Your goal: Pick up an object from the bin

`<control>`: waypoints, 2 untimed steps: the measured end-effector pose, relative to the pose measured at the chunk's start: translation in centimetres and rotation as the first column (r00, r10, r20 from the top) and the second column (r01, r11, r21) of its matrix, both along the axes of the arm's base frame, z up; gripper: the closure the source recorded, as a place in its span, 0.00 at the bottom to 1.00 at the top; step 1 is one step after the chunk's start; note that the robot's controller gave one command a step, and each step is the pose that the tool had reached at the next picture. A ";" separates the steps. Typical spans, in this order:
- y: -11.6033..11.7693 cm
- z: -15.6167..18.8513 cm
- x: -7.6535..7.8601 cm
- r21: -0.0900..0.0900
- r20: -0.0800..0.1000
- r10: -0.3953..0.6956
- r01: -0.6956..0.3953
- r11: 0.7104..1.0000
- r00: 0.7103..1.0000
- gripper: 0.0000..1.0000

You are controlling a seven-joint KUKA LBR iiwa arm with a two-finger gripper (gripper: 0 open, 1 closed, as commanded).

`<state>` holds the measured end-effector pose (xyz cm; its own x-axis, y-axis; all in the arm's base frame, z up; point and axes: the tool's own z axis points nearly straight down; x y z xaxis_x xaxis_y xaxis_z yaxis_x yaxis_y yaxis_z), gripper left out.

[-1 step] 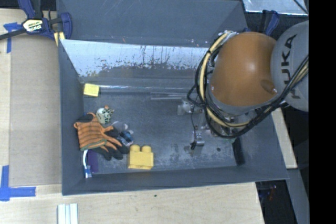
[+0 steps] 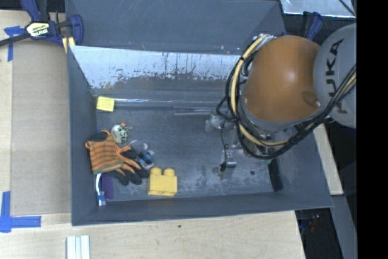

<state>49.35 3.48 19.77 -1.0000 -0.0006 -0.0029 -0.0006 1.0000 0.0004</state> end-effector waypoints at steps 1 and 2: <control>7.3 -7.7 -0.2 0.001 0.006 0.063 -0.063 0.998 0.998 0.00; 10.0 -8.8 0.5 -0.001 0.004 0.096 -0.096 0.995 0.995 0.00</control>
Offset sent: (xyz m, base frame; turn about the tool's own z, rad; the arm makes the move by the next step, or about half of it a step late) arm 0.0182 0.1058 -0.0453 -0.1179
